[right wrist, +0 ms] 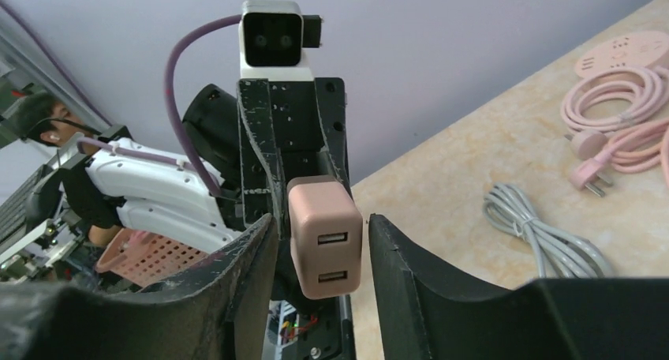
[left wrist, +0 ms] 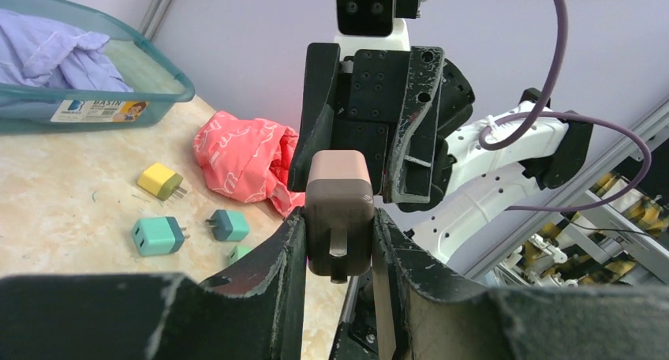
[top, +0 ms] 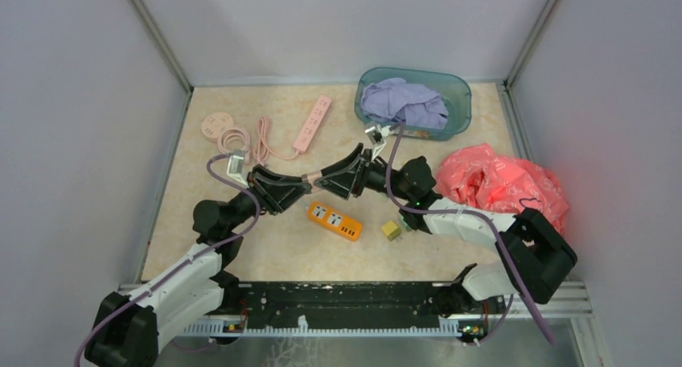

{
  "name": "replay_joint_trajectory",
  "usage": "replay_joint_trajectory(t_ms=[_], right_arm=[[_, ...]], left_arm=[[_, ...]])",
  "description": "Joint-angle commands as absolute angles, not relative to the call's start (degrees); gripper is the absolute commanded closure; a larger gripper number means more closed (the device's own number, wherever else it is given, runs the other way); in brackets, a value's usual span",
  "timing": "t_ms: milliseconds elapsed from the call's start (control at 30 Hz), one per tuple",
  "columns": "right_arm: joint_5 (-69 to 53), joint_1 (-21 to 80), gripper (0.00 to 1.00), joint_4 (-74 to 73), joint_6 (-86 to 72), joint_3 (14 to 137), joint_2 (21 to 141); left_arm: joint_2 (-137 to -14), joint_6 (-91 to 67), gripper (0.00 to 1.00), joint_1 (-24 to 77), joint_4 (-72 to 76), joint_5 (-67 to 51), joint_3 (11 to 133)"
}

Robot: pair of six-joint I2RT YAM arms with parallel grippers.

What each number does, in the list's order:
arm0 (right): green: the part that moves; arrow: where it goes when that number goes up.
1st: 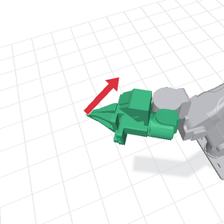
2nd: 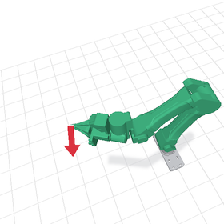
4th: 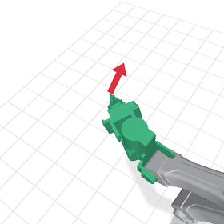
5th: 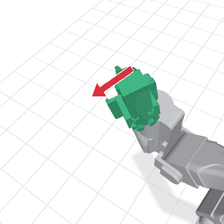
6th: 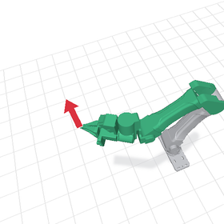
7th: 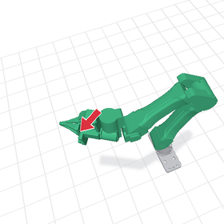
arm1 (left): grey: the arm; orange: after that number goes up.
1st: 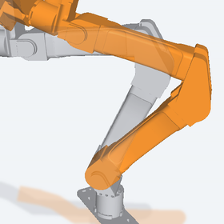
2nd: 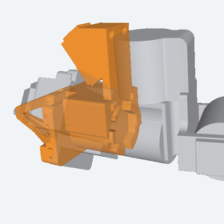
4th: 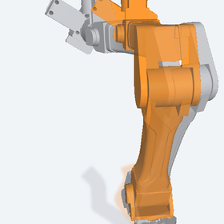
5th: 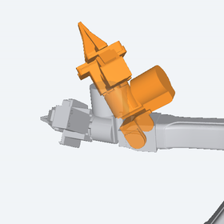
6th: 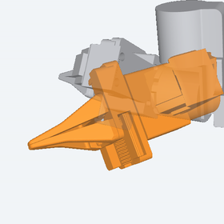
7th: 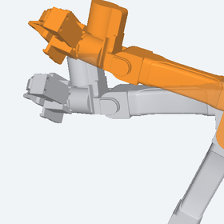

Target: Insert the plug

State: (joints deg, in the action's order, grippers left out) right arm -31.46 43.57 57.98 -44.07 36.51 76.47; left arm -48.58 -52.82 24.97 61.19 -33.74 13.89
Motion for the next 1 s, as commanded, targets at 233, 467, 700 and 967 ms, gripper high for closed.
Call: replay_joint_trajectory(t_ms=[233,467,700,967], right_arm=[[-39.8,43.2,0.71,70.2,-50.4,41.8,81.2],[-42.1,43.2,1.0,69.9,-49.0,42.2,81.5],[-41.9,41.5,1.0,63.6,-43.7,42.6,79.1],[-39.1,40.5,1.0,40.2,-28.1,46.3,74.7]], left_arm=[[-48.9,-53.6,1.0,25.0,67.4,-34.6,13.1],[-48.3,-51.7,0.87,25.0,63.3,-33.5,12.8],[-42.2,-46.1,0.5,25.0,49.8,-27.4,12.2],[-36.2,-42.1,0.33,24.9,33.5,-20.2,12.8]])
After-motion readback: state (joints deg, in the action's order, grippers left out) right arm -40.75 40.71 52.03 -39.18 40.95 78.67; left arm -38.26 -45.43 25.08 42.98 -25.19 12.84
